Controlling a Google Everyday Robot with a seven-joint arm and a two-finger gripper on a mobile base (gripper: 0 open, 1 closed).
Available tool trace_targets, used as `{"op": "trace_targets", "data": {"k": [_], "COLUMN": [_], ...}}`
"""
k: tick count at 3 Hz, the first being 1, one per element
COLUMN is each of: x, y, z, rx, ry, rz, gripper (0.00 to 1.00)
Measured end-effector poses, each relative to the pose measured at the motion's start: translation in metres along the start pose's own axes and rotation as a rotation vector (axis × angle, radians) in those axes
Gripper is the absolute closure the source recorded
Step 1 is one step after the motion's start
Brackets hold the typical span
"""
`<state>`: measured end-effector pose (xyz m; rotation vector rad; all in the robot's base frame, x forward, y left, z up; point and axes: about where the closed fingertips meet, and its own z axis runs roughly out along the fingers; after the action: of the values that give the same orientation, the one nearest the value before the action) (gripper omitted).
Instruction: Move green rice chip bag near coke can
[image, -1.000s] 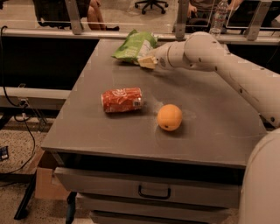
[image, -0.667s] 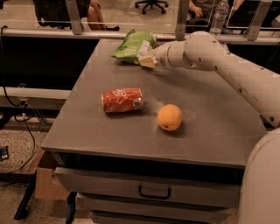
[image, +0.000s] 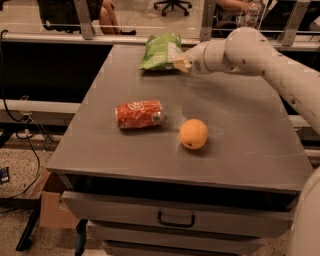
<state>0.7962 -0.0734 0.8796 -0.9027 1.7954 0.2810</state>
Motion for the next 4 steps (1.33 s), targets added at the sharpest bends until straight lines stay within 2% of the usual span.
{"op": "trace_targets", "data": {"k": [1, 2, 3, 4], "x": [-0.002, 0.011, 0.027, 0.037], "y": [0.002, 0.025, 0.062, 0.082], "z": [-0.03, -0.066, -0.102, -0.122], "rx": [-0.039, -0.145, -0.259, -0.268], "ry": [0.023, 0.077, 0.119, 0.17], "rz": [-0.012, -0.003, 0.026, 0.008], "gripper": [1.0, 1.0, 0.98, 0.77]}}
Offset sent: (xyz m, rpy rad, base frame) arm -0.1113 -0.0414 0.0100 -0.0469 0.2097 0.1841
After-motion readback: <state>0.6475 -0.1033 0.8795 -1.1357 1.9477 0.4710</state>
